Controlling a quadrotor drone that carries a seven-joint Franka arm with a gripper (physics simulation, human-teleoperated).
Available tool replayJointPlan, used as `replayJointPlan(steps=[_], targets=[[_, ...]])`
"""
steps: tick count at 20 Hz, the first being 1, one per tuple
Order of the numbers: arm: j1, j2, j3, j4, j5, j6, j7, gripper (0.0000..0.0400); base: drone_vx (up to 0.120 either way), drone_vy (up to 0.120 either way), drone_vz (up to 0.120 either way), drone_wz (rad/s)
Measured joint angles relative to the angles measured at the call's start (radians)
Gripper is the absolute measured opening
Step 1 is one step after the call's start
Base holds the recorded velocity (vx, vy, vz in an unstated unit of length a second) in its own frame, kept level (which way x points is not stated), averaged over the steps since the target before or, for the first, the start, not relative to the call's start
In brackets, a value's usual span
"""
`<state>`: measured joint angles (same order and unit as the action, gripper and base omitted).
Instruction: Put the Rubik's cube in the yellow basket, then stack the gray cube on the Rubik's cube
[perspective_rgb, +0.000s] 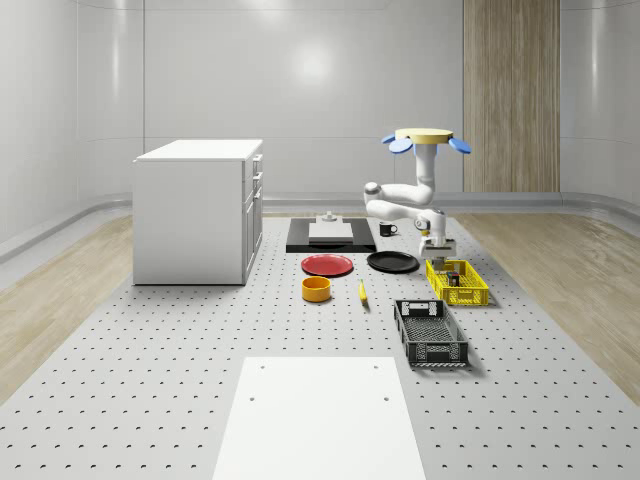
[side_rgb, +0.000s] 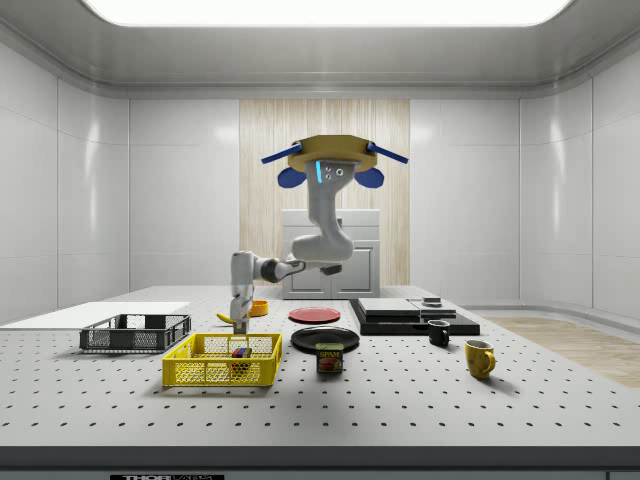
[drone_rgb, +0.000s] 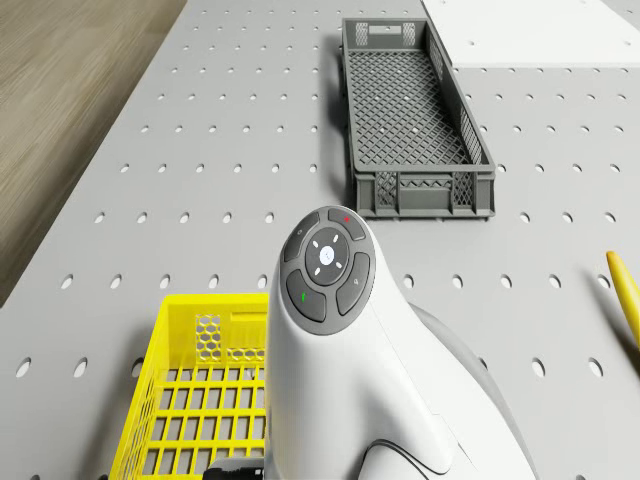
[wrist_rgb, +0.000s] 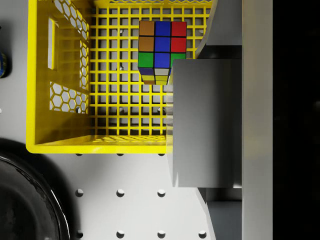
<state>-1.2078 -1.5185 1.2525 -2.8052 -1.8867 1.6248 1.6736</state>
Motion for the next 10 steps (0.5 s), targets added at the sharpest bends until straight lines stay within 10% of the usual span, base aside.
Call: replayJointPlan(steps=[10], targets=[[-0.001, -0.002, 0.000, 0.000, 0.001, 0.002, 0.001, 0.0251, 0.000, 0.068, 0.000, 0.000]])
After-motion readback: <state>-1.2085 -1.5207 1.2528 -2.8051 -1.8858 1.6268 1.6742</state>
